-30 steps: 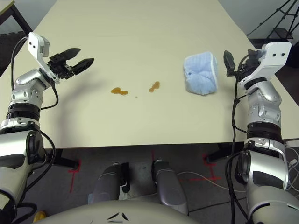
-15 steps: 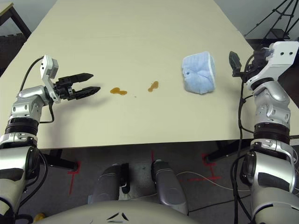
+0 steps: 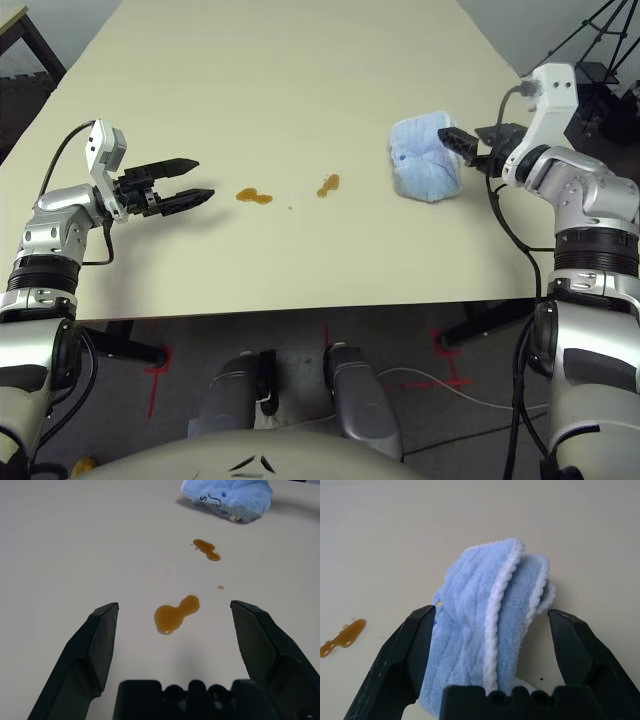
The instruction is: Wipe the water off the table with a rag.
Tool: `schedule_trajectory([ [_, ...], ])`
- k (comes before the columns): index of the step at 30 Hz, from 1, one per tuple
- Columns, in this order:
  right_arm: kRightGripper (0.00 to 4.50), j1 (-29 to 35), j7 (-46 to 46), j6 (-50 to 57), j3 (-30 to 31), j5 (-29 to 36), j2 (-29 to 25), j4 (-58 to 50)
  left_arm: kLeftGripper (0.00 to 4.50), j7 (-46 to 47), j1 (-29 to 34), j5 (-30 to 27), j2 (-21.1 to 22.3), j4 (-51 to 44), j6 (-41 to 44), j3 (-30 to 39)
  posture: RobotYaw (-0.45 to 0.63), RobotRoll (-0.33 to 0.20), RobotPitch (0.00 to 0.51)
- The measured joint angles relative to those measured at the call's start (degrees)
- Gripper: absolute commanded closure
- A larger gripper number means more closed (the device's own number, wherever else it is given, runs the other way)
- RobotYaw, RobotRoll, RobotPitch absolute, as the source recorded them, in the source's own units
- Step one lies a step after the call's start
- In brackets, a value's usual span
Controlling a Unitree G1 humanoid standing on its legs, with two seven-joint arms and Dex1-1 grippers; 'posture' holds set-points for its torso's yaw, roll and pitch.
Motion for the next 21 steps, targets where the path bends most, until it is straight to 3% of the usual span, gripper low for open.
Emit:
schedule_trajectory([
  [11,0.02,-8.9,-0.3,-3.8,1.6,-5.6,3.9,19.3,0.00,1.0,0.1,0.0,-0.1,-1.6,0.0,0.0,-0.21,0.000,0.129],
  [17,0.02,-10.0,-0.3,-5.3,2.3,-8.7,5.7,24.8,0.00,1.3,0.1,-0.1,-0.1,-1.9,0.0,0.0,-0.19,0.000,0.131],
  [21,0.98,-10.5,0.6,-6.0,2.6,-9.7,5.9,26.1,0.00,1.5,0.1,-0.1,-0.1,-2.0,0.0,0.0,-0.20,0.000,0.131],
])
